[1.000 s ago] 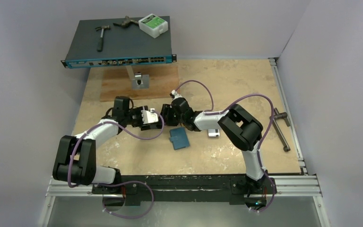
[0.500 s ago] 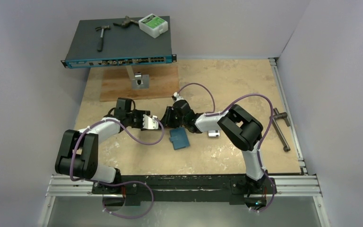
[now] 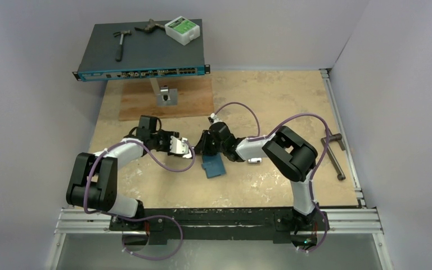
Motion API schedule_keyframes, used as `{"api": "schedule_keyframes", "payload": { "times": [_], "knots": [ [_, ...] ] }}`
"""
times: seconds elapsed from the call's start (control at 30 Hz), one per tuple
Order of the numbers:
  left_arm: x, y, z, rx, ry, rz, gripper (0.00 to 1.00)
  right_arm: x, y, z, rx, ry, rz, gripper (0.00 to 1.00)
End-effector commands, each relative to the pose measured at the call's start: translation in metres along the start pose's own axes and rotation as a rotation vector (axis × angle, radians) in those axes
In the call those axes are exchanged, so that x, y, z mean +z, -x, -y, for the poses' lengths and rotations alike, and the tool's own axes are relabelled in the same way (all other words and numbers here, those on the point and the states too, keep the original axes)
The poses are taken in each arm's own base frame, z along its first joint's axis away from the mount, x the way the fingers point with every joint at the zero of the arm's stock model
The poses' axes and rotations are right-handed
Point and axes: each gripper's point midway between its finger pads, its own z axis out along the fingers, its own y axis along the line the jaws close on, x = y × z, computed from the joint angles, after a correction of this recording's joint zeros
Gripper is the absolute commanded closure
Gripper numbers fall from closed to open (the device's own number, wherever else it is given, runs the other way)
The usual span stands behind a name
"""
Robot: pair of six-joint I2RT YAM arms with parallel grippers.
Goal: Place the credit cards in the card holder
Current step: Pick up the credit card from the storage box.
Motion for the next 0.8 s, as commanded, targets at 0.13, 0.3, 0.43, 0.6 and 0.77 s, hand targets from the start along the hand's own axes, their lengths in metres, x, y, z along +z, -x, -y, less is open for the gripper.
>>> {"api": "schedule_keyframes", "payload": {
  "times": [0.13, 0.3, 0.43, 0.6, 0.77],
  "knots": [
    [0.0, 0.001, -0.001, -0.014, -0.014, -0.006, 0.64, -0.013, -0.01, 0.016, 0.002, -0.068, -0.033, 1.0],
    [-0.007, 0.002, -0.009, -0.07, 0.012, -0.012, 0.62, -0.027, 0.005, -0.007, -0.01, 0.019, 0.018, 1.0],
    [-0.03, 0.016, -0.026, -0.19, 0.013, 0.025, 0.57, -0.039, 0.016, -0.032, -0.056, 0.139, 0.053, 1.0],
    [-0.075, 0.052, -0.027, -0.328, -0.061, 0.122, 0.45, -0.05, 0.023, -0.057, -0.115, 0.248, 0.06, 1.0],
    [-0.109, 0.091, -0.014, -0.368, -0.1, 0.228, 0.43, -0.065, 0.026, -0.074, -0.195, 0.306, 0.048, 1.0]
  ]
}}
